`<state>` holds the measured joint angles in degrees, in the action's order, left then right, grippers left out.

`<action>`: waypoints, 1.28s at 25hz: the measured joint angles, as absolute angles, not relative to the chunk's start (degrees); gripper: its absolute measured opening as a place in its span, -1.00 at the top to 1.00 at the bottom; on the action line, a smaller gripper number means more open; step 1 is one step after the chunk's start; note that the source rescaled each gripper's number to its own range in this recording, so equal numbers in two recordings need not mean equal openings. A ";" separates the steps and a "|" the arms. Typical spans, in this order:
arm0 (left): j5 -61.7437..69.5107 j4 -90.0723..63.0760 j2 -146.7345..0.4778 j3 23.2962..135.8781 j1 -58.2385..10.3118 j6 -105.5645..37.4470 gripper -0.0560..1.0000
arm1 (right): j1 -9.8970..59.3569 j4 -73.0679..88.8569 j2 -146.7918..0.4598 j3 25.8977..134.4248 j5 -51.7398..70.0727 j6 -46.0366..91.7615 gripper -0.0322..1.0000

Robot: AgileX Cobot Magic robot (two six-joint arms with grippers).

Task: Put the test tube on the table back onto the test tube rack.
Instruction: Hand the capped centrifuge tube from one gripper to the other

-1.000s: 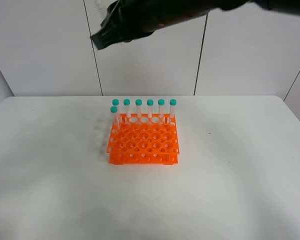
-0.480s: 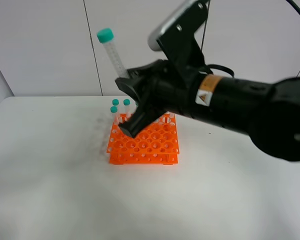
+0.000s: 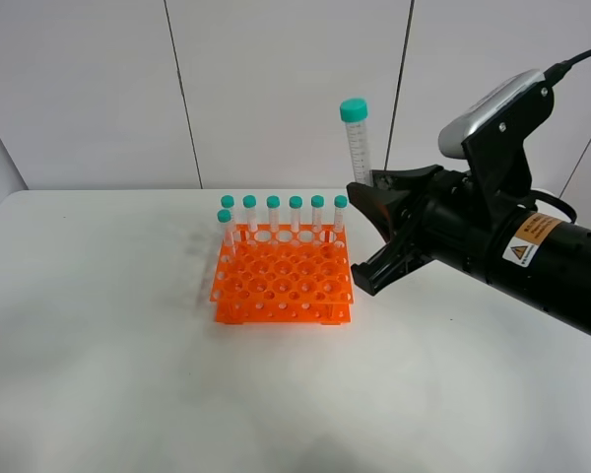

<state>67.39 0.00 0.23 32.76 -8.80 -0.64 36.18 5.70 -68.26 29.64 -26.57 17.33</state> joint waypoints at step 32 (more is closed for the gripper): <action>67.34 0.85 -3.55 35.66 -8.80 -0.88 -1.00 | 35.85 -10.76 -79.86 29.64 -32.50 -0.87 0.91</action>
